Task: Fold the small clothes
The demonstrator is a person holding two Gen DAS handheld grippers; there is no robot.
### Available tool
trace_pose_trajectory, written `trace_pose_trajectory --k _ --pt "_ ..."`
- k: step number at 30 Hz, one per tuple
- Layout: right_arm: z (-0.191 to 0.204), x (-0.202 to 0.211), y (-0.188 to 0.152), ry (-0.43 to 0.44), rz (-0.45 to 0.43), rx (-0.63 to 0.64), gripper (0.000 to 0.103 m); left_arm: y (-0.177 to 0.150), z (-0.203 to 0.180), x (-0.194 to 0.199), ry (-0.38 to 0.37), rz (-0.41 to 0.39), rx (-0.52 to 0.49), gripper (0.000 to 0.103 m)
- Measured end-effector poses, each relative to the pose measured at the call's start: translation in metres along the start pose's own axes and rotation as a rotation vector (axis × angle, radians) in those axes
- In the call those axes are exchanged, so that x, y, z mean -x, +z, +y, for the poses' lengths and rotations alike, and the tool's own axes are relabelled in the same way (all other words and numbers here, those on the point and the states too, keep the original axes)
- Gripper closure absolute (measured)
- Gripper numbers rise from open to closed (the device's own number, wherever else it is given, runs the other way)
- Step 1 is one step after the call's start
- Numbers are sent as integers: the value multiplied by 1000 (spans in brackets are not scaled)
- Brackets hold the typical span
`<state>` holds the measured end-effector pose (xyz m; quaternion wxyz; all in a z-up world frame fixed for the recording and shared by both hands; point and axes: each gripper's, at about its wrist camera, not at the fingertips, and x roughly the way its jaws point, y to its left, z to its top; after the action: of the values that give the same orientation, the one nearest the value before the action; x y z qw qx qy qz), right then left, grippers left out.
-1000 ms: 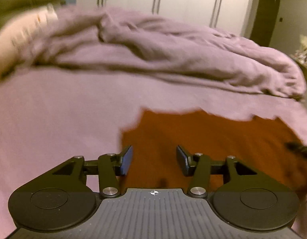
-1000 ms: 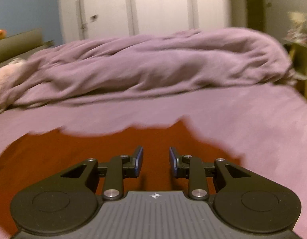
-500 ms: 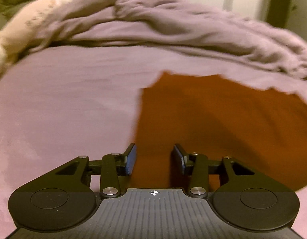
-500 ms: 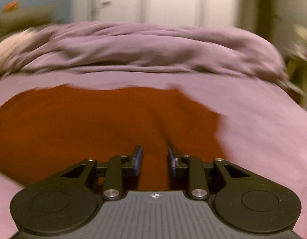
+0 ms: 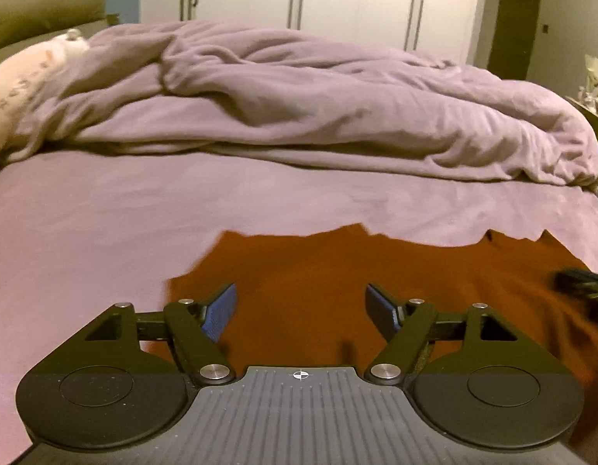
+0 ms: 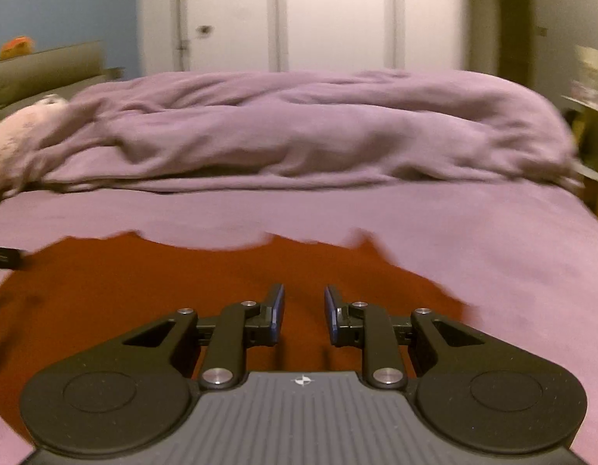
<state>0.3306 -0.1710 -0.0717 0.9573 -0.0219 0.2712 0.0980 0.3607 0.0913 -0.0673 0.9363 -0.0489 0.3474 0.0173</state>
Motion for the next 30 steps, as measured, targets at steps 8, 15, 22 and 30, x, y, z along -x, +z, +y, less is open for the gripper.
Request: trace_pose_trajectory --k 8,15,22,30 --pt "61 -58 -11 128 30 201 77 -24 -31 -58 69 1 -87 12" --pt "-36 -67 -3 20 50 -19 70 -19 17 -61 94 -14 17 9" --pt "-92 -53 -2 -49 49 -169 72 -24 35 -41 169 -13 -74 9" --pt "-54 49 -28 -3 33 -130 47 -56 103 25 68 125 34 7"
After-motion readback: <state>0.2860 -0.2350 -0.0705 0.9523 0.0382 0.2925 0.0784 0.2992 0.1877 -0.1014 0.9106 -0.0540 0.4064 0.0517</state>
